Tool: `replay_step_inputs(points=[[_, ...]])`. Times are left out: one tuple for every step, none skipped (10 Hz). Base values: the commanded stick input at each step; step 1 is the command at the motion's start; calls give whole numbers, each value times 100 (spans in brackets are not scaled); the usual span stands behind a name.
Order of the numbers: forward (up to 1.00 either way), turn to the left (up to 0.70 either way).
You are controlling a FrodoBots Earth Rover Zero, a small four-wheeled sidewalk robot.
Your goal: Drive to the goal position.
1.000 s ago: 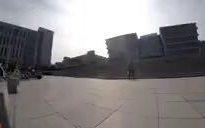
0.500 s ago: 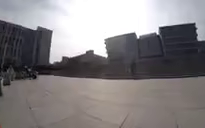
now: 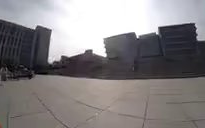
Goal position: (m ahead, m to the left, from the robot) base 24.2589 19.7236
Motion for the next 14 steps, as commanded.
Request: replay_step_inputs(points=[[100,40],[100,40],[100,40],[100,40],[100,31],[100,22],[100,13],[100,11],[100,9],[100,9],[100,9],[100,9],[100,9],[100,9]])
